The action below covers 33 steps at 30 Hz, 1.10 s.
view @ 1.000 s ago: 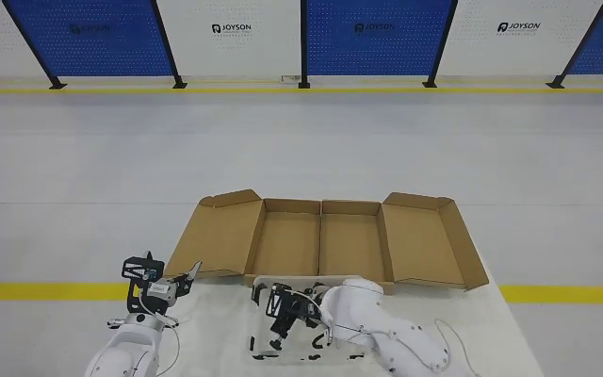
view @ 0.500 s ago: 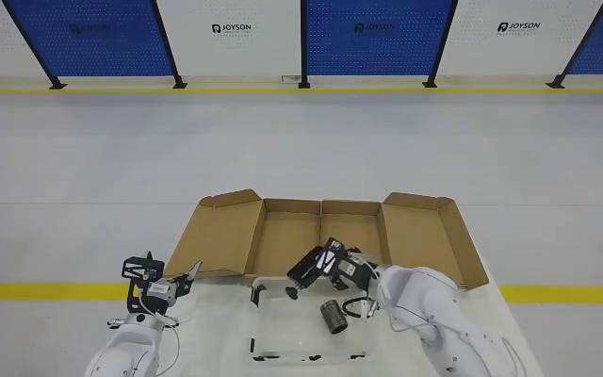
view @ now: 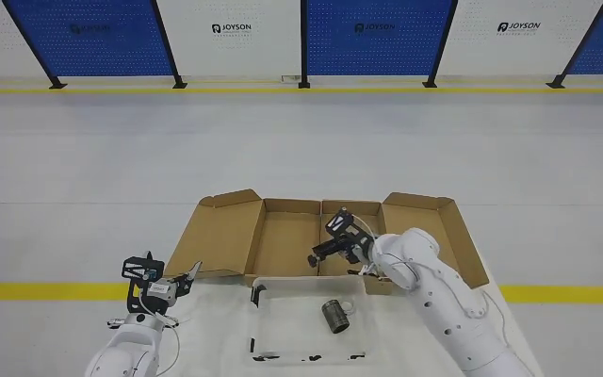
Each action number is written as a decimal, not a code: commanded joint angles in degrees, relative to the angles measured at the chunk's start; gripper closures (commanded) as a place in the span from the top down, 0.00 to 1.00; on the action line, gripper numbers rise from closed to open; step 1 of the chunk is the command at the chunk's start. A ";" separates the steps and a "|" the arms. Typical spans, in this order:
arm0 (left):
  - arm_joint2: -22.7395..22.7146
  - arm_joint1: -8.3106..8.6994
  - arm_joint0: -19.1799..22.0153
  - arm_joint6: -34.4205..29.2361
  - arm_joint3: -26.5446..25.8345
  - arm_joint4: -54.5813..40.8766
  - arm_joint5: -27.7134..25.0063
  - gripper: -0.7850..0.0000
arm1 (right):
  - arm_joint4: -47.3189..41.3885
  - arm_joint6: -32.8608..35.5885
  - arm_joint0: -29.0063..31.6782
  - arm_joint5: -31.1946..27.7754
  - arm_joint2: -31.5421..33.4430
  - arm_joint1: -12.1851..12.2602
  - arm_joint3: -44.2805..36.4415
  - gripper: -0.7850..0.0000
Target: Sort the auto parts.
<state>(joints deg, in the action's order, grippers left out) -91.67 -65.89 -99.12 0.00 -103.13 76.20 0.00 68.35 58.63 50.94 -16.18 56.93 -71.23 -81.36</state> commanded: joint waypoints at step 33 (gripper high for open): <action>0.00 0.00 0.00 0.00 0.00 0.00 0.00 1.00 | 12.45 -3.43 17.34 -4.14 1.99 2.15 -26.76 1.00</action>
<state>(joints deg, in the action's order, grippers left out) -91.67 -65.89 -99.12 0.00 -103.13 76.20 0.00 80.04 55.11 65.59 -18.78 58.41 -69.47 -104.94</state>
